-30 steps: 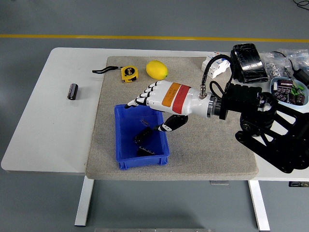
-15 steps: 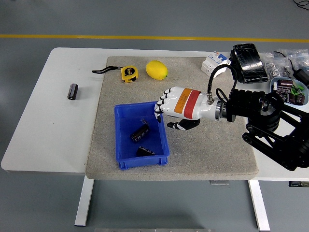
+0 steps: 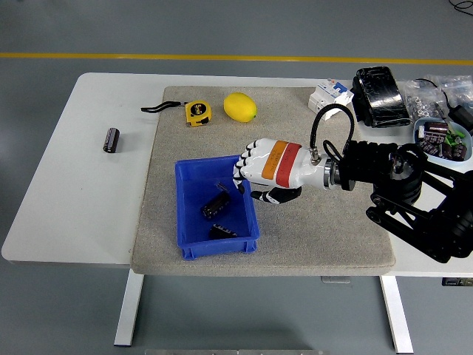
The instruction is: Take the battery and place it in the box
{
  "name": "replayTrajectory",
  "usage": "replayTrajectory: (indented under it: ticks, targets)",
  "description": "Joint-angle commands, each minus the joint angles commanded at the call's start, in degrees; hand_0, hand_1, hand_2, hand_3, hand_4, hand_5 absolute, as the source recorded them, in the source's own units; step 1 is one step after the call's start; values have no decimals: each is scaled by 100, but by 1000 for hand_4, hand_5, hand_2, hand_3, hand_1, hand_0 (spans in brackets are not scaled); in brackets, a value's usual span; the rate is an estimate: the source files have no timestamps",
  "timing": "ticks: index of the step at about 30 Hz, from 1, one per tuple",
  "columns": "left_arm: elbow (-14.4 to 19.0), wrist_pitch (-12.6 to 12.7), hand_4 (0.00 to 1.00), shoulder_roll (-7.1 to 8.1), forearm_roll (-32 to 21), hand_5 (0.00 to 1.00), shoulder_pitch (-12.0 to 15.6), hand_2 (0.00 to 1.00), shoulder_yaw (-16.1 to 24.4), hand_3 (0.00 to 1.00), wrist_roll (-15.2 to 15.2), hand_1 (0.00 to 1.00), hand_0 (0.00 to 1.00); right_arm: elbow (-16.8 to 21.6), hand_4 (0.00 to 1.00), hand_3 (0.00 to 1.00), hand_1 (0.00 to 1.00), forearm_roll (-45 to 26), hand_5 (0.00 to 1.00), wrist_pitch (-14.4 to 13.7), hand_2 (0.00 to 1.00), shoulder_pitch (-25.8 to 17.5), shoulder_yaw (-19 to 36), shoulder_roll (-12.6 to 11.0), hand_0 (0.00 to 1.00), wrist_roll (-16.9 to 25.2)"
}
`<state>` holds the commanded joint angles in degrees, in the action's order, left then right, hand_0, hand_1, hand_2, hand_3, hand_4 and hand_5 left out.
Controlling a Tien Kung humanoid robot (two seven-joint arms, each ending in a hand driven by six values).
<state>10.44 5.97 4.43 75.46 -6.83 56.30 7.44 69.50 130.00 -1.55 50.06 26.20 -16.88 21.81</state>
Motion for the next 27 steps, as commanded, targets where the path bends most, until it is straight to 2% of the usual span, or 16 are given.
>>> replayTrajectory:
  ticks: [11, 27]
  targets:
    - [2, 1, 712, 5, 29, 708, -8, 626, 11, 707, -1, 586, 627, -362, 579, 559, 632, 0, 153, 7, 671, 130, -237, 265, 643, -36]
    - [13, -5, 713, 16, -1, 709, -16, 625, -25, 706, 12, 585, 626, -594, 576, 551, 627, -18, 153, 30, 672, 164, -358, 221, 641, -38]
